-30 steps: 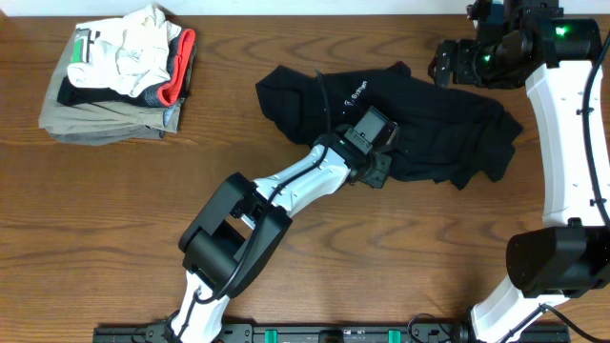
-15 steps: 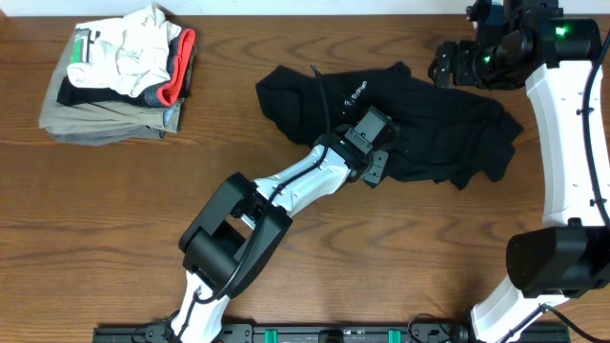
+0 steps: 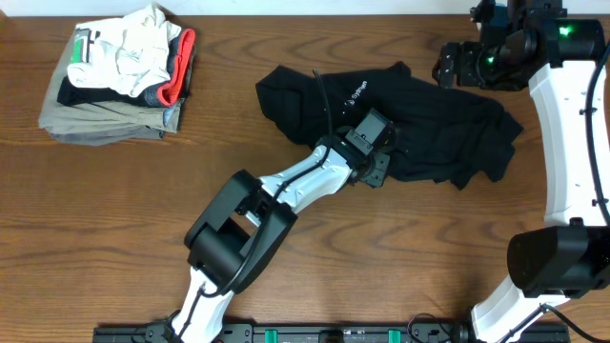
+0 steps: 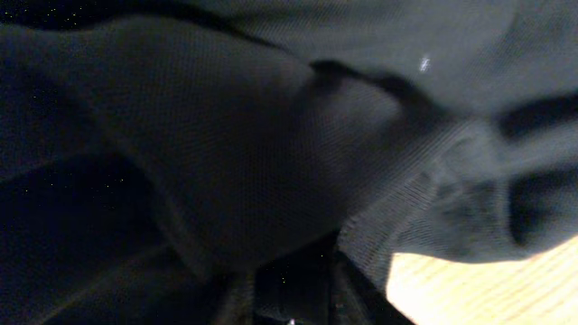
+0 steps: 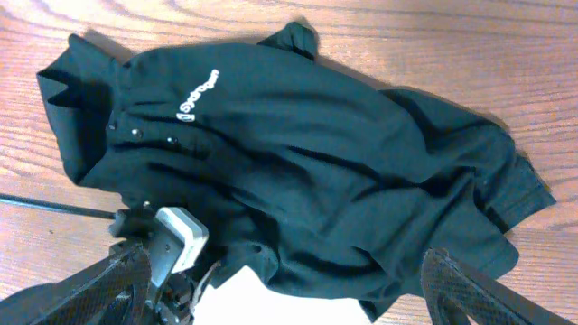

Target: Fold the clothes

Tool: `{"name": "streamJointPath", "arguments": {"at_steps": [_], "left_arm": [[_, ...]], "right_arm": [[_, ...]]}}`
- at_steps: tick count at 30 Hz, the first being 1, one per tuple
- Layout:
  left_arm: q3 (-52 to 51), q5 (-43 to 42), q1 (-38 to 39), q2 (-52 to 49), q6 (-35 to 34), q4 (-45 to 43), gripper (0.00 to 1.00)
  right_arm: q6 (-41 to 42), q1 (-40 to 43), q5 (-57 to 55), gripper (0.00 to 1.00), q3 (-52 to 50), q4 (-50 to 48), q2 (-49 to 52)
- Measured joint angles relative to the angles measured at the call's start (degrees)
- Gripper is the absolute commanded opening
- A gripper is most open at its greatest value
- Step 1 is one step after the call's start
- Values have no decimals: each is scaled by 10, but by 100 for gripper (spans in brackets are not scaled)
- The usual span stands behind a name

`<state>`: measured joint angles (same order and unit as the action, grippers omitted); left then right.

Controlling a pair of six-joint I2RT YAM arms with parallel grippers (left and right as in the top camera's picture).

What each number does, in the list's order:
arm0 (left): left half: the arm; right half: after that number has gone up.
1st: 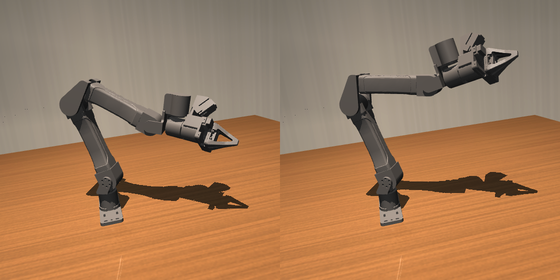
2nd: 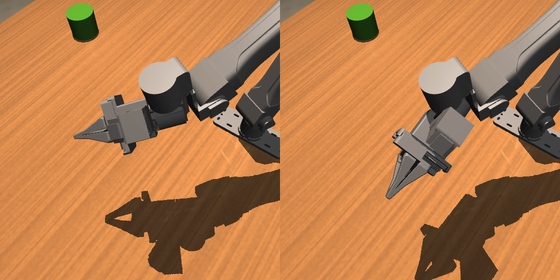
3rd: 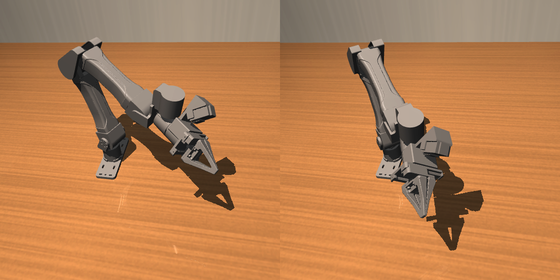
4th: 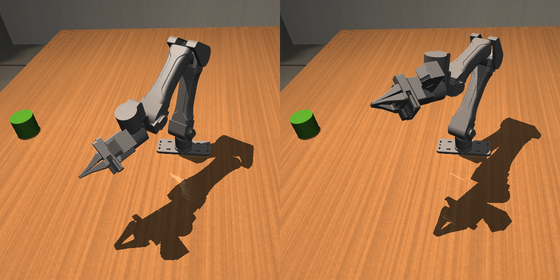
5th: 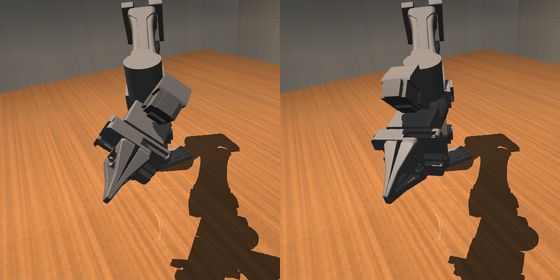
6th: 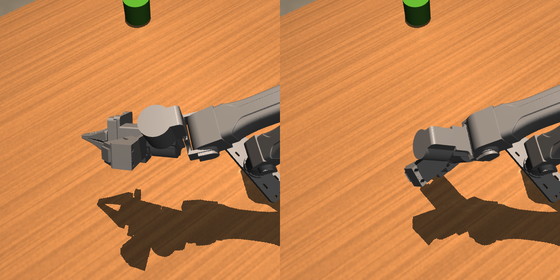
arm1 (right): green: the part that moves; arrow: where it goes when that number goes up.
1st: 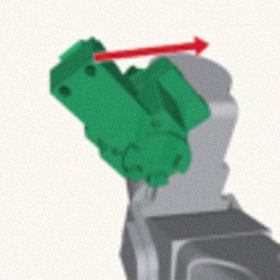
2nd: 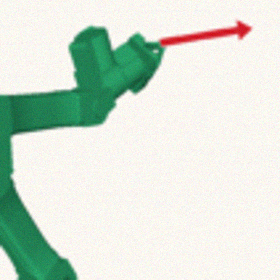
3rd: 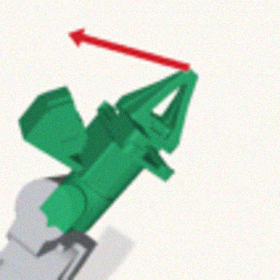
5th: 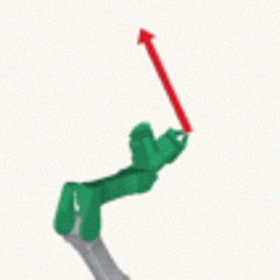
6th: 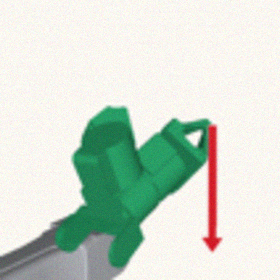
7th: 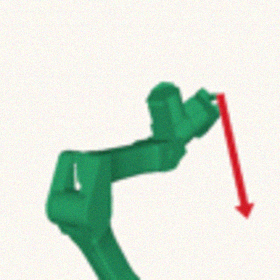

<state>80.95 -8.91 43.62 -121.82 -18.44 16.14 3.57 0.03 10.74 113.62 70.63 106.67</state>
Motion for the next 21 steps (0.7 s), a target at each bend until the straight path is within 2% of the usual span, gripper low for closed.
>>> {"name": "streamJointPath", "arguments": {"at_steps": [2,7,12,21], "left_arm": [[0,0,0,-1,0,-2,6],[0,-2,-6,0,3,-1,6],[-1,-6,-36,32,3,39,6],[-1,-8,-128,236,5,137,6]], "right_arm": [[-2,1,-1,93,0,0,0],[-2,3,-1,93,0,1,0],[-2,4,-1,92,0,3,0],[-3,4,-1,90,0,24,0]]}}
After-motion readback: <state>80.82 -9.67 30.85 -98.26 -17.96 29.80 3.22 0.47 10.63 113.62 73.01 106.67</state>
